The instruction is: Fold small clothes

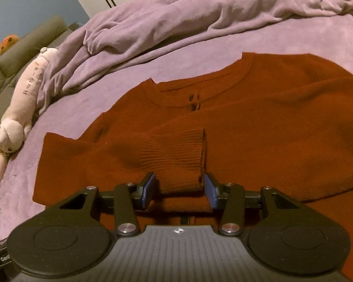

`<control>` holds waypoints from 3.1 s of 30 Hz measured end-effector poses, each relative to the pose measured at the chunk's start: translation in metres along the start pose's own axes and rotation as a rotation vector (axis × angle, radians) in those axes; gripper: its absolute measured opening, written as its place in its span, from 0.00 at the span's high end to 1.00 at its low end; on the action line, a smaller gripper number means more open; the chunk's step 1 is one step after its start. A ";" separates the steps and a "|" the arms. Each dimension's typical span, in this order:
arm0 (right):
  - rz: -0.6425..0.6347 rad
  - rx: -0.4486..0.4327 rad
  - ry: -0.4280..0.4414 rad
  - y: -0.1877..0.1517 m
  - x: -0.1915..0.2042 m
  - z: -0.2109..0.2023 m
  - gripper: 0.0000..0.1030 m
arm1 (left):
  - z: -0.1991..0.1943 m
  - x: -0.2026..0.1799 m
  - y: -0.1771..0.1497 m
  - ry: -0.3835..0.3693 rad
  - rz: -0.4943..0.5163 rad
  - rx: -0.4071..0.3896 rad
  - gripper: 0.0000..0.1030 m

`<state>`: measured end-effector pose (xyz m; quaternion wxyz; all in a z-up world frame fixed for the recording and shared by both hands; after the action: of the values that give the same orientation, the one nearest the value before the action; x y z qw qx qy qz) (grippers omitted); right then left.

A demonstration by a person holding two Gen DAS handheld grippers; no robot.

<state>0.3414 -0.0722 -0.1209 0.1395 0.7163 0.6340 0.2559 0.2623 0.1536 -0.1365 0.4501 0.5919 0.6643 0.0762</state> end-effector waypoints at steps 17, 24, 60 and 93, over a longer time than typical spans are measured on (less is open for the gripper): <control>-0.032 -0.235 -0.396 0.037 -0.123 -0.042 0.96 | 0.026 -0.010 0.020 0.071 -0.038 0.015 0.33; -0.087 -0.215 -0.392 0.025 -0.137 -0.033 0.96 | 0.029 -0.013 0.017 0.088 -0.010 0.029 0.29; -0.402 -0.274 -0.523 0.026 -0.123 0.018 0.93 | 0.090 -0.059 0.019 0.163 0.246 0.102 0.11; -0.413 -0.153 -0.382 0.026 -0.081 0.005 0.84 | 0.071 -0.060 0.021 0.191 0.299 0.107 0.06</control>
<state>0.3601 -0.1545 -0.1266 0.3592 0.5948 0.7074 0.1297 0.3199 0.0775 -0.1336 0.3364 0.6971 0.6119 0.1628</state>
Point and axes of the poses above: each gripper's, at about its wrist camera, not at the fingertips, and z roughly the way its jaws point, x to its left, y to its top, the point moved 7 cm from there along z, roughly the way its jaws point, and after that the axes turned 13 degrees about -y, right-handed, at the moved point
